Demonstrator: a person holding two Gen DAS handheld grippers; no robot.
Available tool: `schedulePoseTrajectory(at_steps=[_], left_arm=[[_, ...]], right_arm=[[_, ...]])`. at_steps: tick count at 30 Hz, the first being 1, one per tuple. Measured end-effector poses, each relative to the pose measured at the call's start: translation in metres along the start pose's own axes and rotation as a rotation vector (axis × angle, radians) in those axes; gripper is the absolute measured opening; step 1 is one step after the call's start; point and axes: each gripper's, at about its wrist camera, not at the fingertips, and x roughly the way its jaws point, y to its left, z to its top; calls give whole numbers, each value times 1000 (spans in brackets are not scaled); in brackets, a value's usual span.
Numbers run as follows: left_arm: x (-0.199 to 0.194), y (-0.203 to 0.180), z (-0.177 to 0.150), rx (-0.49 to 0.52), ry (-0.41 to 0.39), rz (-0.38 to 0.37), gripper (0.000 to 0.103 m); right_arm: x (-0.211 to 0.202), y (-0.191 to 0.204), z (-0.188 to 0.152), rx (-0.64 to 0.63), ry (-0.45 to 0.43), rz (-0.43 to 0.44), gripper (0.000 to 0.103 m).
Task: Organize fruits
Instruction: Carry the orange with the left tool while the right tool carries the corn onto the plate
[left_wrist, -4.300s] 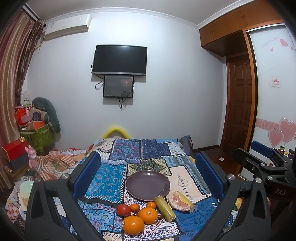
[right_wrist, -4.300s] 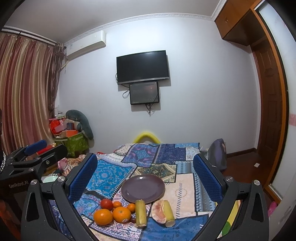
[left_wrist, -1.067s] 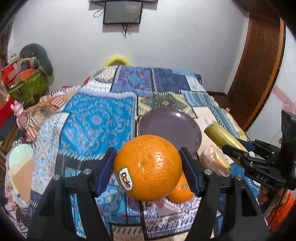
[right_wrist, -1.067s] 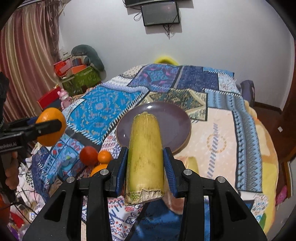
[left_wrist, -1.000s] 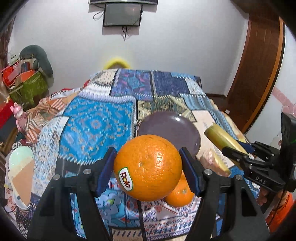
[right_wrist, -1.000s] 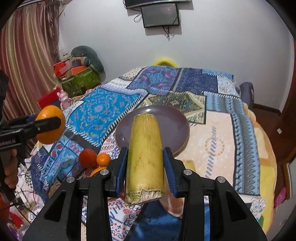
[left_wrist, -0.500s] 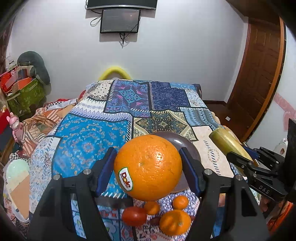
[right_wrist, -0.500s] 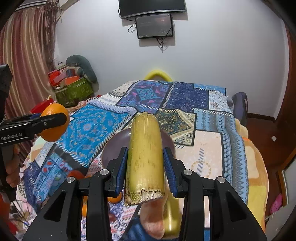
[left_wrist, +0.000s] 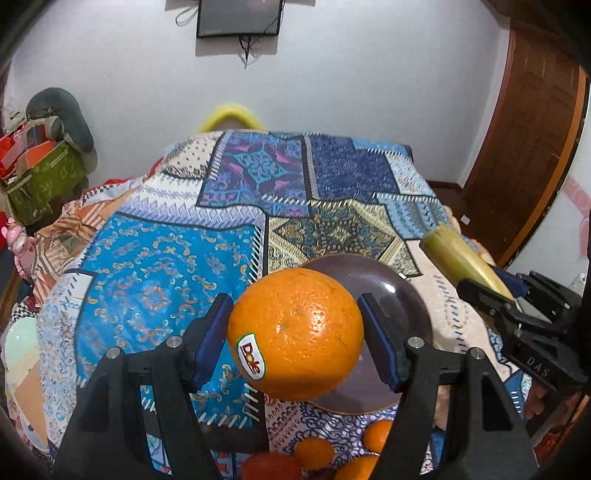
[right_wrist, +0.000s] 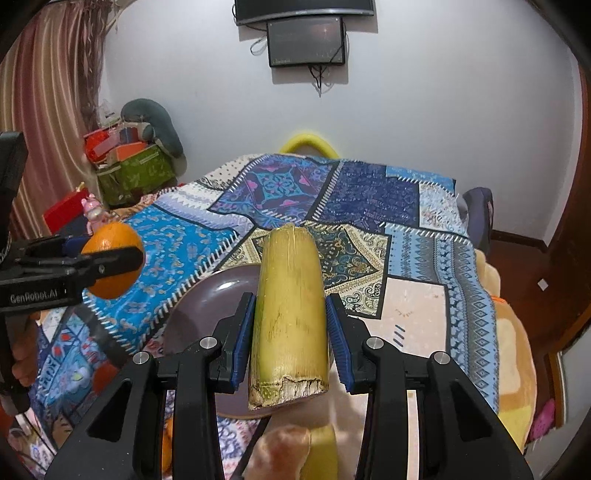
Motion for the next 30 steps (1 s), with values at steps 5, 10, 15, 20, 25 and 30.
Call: schedulePoseTrajectory(at_steps=[5,10,15,20,25,30], left_arm=[[35,4,-2,4,68,-4,69],[62,2,-6,25,130,-9,69],[83,-2,-7,38,179,-18,69],[94,-5,-8,49,207,-21,69],[98,-7,-7,58,212,-20,69],[98,-10,-8,72,218,-9,69]], right_arm=[[25,-6,1,41,40,14,35],[49,-4,-1,27,91,4,35],[71,-6,-1,18,158,23,35],[88,-5,-3,0,218,15,35],[93,-1,-3,-23,238,6,35],[98,1,-4,-35,261,6,35]])
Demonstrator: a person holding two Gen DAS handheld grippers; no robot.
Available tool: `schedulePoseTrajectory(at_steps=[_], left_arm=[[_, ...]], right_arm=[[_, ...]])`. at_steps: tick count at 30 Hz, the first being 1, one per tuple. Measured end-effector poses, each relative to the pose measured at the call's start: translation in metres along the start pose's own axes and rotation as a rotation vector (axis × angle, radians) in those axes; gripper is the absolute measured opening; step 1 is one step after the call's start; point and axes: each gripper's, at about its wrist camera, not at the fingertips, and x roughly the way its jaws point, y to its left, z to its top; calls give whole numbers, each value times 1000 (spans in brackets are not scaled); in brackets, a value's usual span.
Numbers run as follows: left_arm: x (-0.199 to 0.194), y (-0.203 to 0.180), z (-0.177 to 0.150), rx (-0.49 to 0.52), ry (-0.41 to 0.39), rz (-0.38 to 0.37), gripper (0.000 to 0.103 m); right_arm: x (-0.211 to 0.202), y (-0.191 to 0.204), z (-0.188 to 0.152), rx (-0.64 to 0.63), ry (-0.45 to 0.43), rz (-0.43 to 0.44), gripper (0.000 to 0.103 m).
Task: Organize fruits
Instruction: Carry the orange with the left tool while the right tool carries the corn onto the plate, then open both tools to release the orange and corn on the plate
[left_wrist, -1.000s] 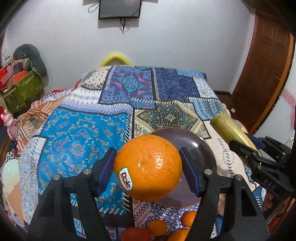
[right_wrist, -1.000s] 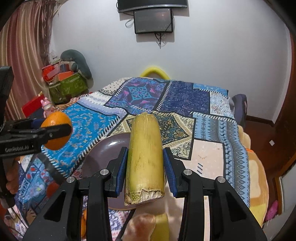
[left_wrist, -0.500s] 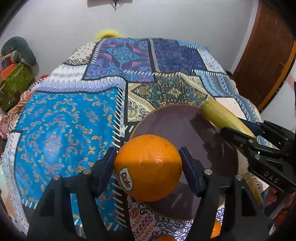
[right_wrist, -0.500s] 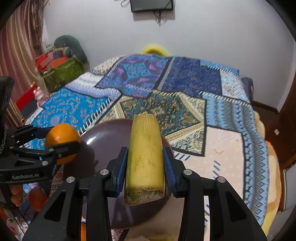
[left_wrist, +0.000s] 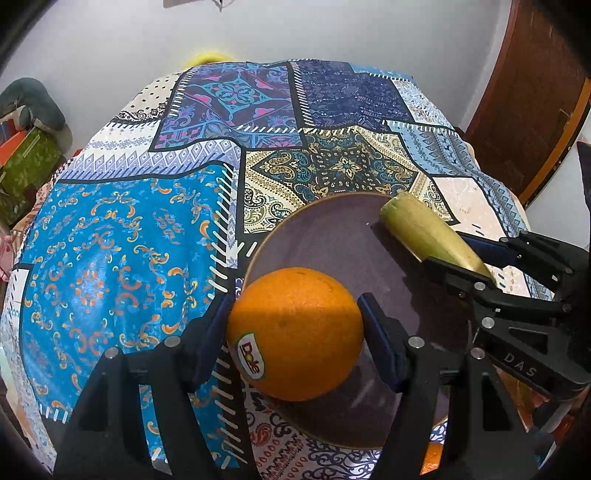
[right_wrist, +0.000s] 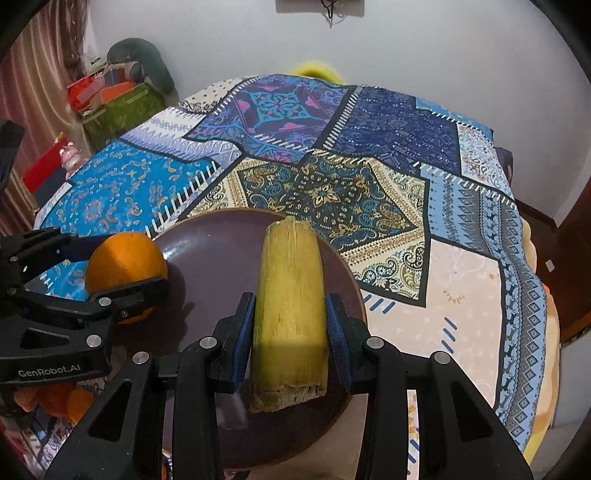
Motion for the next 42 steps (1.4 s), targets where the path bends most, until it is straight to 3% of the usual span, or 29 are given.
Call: schedulePoseTrajectory(at_steps=[7,13,30,42], left_arm=[[-4,-5,-1,7,32,-45,69],[-27,-8,-4,20,-12,-8,69],[-140,4,-40,12,-163,81,72],[-163,-8,-90,13,-141,51,79]], right_arm=[[7,-1,-5,11,54,18,35],[-11,4,-6,-13,31,14,38],[-126,8,-31,21,-123,-38,39],[-168,15,-68,41,-147,-66,47]])
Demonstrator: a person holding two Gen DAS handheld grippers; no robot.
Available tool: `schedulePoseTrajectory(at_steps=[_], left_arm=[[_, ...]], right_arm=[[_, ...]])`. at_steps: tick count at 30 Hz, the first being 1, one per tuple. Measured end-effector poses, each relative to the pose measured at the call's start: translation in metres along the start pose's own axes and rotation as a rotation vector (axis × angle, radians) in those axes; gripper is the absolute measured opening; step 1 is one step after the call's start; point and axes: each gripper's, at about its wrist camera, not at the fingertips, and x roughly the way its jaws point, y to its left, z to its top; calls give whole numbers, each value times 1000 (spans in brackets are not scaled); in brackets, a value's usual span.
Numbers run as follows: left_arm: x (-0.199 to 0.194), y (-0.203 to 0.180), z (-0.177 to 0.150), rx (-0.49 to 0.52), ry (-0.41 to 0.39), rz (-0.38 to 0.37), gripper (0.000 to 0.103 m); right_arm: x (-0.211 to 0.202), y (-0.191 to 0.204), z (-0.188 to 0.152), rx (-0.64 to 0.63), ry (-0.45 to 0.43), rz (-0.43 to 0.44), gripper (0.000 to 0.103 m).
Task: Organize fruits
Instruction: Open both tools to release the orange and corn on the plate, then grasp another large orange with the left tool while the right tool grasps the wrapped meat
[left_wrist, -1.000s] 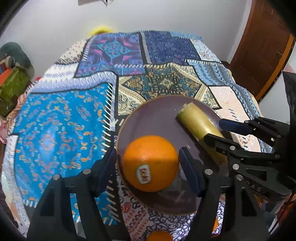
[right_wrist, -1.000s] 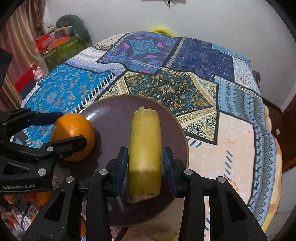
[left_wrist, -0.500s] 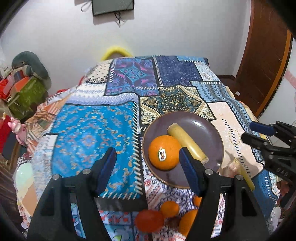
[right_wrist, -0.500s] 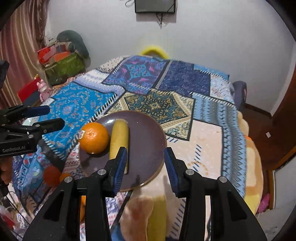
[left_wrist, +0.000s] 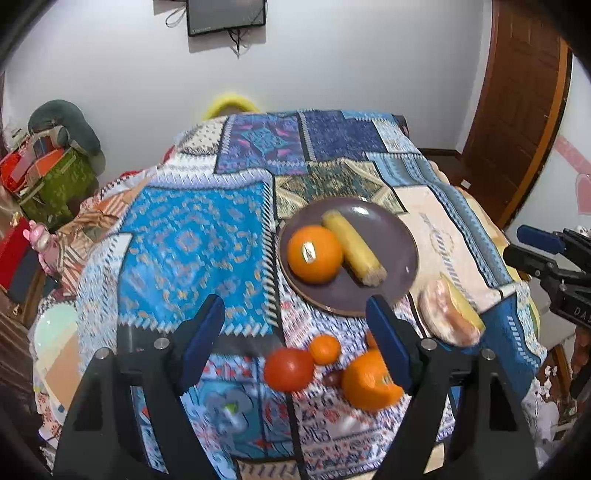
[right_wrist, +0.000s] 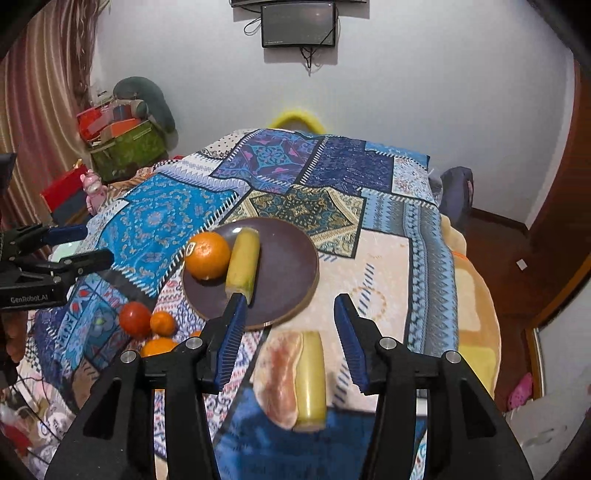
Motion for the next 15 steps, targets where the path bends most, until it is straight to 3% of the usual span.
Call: schedulePoseTrajectory(at_steps=[15], left_arm=[[38,-39,-52,-2,157,-80,79]], right_arm=[[22,7,-51,-5,114,2,50]])
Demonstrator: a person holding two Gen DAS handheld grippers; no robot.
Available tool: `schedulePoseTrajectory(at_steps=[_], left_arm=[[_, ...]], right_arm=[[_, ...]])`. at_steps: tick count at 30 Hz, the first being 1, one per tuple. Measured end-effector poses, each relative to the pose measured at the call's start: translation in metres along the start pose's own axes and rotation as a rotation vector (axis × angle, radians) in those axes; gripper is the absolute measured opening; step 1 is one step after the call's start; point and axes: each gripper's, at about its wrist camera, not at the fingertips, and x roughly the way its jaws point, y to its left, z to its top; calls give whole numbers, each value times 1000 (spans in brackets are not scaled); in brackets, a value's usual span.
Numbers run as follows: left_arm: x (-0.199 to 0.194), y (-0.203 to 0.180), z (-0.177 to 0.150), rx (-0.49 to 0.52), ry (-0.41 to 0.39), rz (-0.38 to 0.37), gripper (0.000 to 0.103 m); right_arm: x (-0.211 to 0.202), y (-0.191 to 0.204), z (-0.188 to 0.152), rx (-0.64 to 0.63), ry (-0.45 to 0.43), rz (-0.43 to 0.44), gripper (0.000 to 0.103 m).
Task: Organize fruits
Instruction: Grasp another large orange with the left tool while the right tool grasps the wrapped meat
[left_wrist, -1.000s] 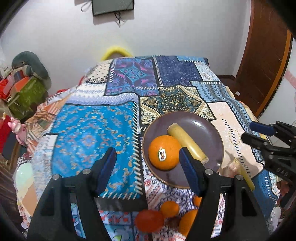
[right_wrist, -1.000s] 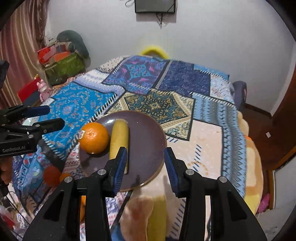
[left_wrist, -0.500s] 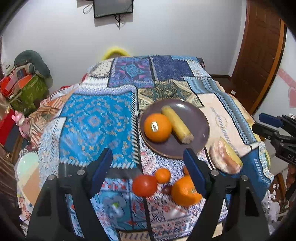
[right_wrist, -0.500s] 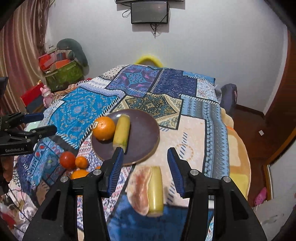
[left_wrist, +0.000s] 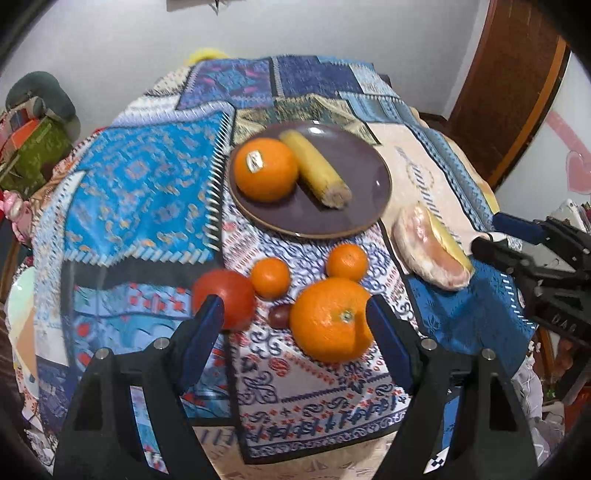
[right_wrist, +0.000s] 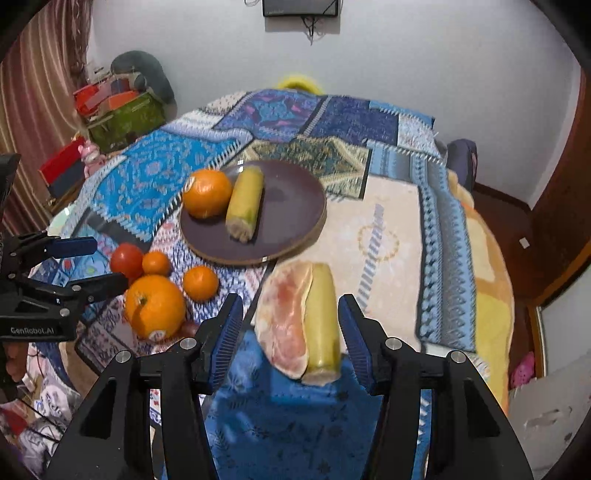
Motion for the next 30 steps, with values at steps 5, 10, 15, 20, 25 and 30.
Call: schedulePoseTrajectory(at_steps=[5,10,15,20,25,30], left_arm=[[12,-10,-6,21,25,-7,79],[24,-17,-13,43,52,-8,79],[34,-19,-15,38,67,-17,79],[41,-17,-14,18,73,-39,73],[43,-22,-16,44,70,-45,68],[43,-21,-16,52,61,-53,65]], right_arm=[[17,2,-14,2,48,9,50],[30,1,-22,12,79,24,50],[41,4,-24,16,89,32,52],[46,10,-20,17,91,68,59],[55,10,-18,20,100,97,59],[73,12,-16,18,119,73,53]])
